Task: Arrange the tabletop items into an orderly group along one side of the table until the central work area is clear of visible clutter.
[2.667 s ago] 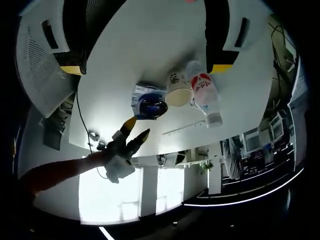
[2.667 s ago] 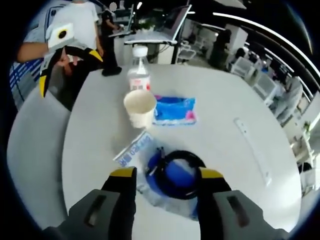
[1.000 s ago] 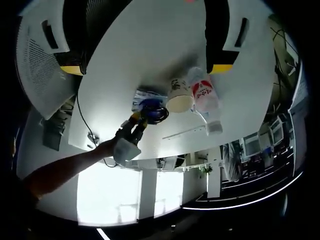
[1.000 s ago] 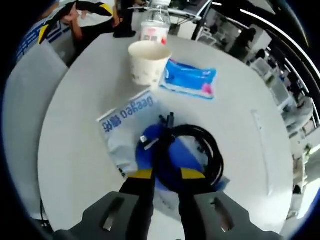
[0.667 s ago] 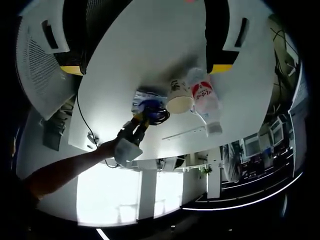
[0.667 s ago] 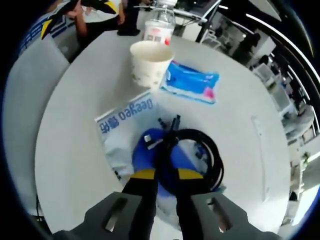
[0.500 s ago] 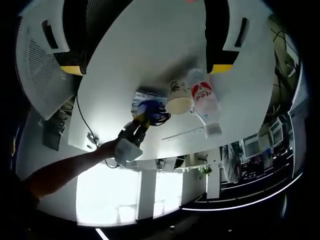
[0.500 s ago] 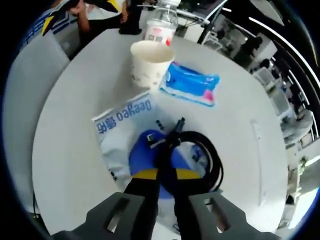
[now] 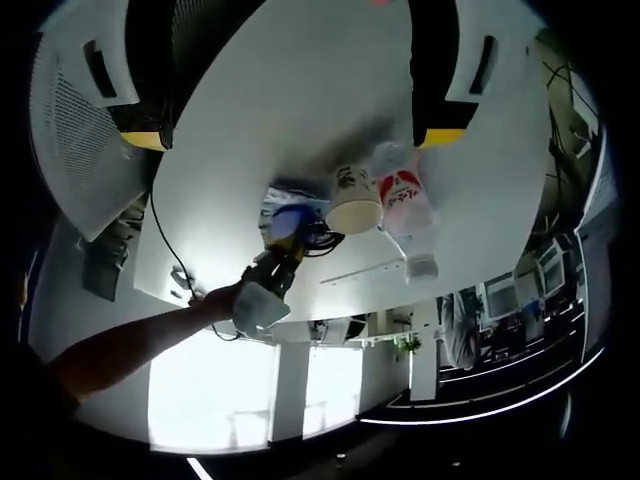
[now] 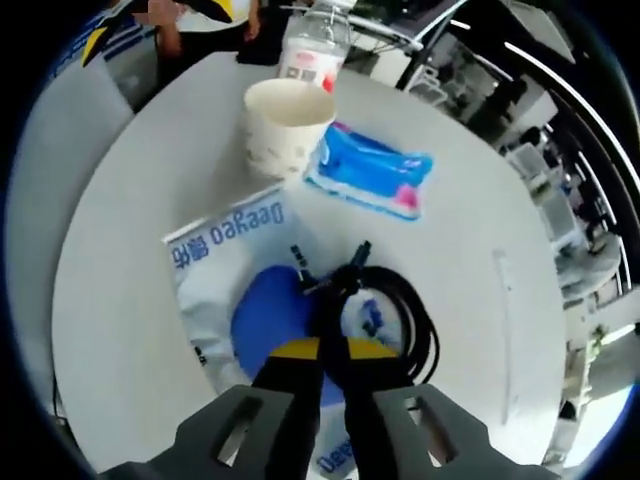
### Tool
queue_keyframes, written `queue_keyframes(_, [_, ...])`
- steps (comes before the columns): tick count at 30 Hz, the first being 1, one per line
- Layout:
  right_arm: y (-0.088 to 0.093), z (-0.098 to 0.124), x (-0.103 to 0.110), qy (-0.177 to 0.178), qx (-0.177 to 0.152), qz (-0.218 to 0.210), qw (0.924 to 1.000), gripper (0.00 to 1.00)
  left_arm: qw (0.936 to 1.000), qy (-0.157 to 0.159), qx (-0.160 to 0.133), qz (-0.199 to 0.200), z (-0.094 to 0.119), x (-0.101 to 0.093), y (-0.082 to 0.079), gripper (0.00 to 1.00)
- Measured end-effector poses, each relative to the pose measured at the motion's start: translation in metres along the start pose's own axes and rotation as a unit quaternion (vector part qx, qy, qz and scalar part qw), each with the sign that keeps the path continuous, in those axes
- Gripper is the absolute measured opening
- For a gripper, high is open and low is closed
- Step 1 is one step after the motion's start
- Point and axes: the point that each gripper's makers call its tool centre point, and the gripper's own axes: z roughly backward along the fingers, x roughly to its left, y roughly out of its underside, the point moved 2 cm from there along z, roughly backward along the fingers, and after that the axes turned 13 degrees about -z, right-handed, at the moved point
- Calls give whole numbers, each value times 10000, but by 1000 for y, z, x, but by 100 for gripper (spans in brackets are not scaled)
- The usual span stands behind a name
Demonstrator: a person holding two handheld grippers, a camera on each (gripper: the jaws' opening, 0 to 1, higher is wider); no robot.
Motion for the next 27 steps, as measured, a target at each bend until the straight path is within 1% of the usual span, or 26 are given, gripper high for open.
queue_keyframes(2, [-1,-1,-2,14,-4,9,10000,2,10000,-1,-1,6,-1,1,0,98])
queue_keyframes(18, [-3,-8,-20,176,-61,-12,9998,2,10000,28,46,35,-11,3,-1,98])
queue_keyframes(27, [-4,-12,-28,208,-103,-21,9997,2,10000,45,63,55,-15,3,-2,98])
